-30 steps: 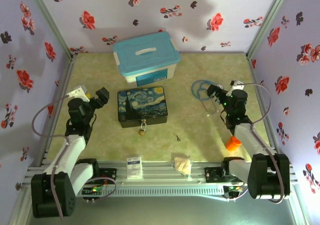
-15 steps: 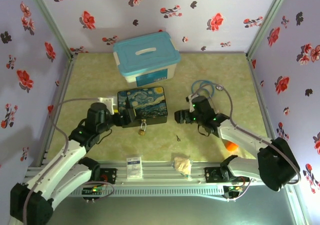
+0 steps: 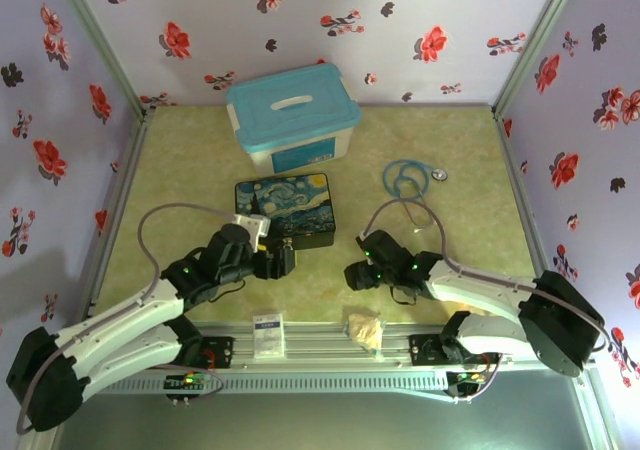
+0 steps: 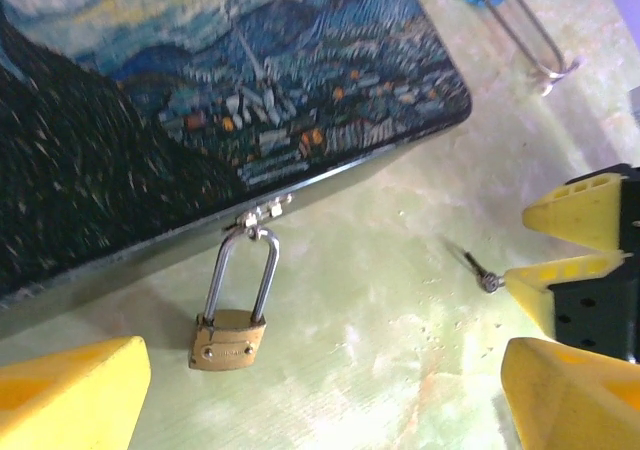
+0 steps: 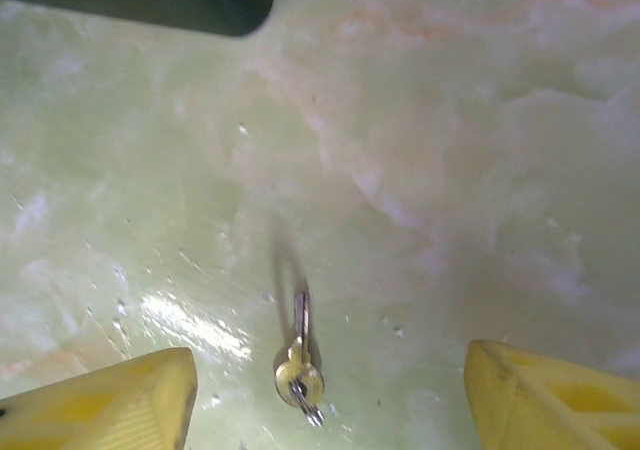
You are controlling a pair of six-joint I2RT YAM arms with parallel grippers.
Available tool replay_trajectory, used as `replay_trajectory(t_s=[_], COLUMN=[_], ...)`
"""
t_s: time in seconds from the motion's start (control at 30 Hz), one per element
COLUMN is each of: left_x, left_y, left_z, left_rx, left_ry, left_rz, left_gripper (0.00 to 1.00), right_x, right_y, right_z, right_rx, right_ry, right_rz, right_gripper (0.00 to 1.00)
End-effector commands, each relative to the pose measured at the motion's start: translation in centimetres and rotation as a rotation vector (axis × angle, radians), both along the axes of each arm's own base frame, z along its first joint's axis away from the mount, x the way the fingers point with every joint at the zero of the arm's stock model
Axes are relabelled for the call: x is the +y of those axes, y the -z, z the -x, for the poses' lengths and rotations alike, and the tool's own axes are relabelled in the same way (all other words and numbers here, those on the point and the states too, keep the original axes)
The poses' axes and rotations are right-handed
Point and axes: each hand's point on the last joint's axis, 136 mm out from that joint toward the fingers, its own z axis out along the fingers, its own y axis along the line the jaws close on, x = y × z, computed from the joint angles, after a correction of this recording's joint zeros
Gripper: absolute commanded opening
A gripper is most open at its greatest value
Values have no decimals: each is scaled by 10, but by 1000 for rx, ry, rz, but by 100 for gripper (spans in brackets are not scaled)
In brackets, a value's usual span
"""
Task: Unlock the padlock with the key
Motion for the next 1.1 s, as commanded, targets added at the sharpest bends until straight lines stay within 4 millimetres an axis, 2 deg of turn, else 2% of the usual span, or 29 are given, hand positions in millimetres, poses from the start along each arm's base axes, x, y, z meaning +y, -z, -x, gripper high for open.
replay_trajectory(t_s=[0.0,0.23,0.43,0.6,0.7,0.93,1.0,1.07], left_x=[-8,-24,-31,-33,-33,-35,-35,-36], left_y=[3,4,2,3,7,8,7,6], left_z=[-3,-5,-6,-7,-7,-9,-10,-10], left_rx=[-10,-18,-27,-26,-18,-19,-18,-20], left_ry=[-34,-6,1,-3,-2,-8,-11,-11], left_rz=[40,19,35,45,36,35,35,39], left_gripper=[90,90,90,90,90,91,91,91], right_x=[-5,-3,5,6,7,11,7,6], right_y=[4,9,17,24,28,42,45,47], right_z=[5,5,7,10,12,23,25,26], right_rx=[-1,-26,-11,-19,-12,35,48,49], right_ry=[44,42,20,4,-4,-20,-2,10], right_rz=[-19,14,44,96,131,169,175,169], right_gripper=[67,60,49,39,29,22,16,6])
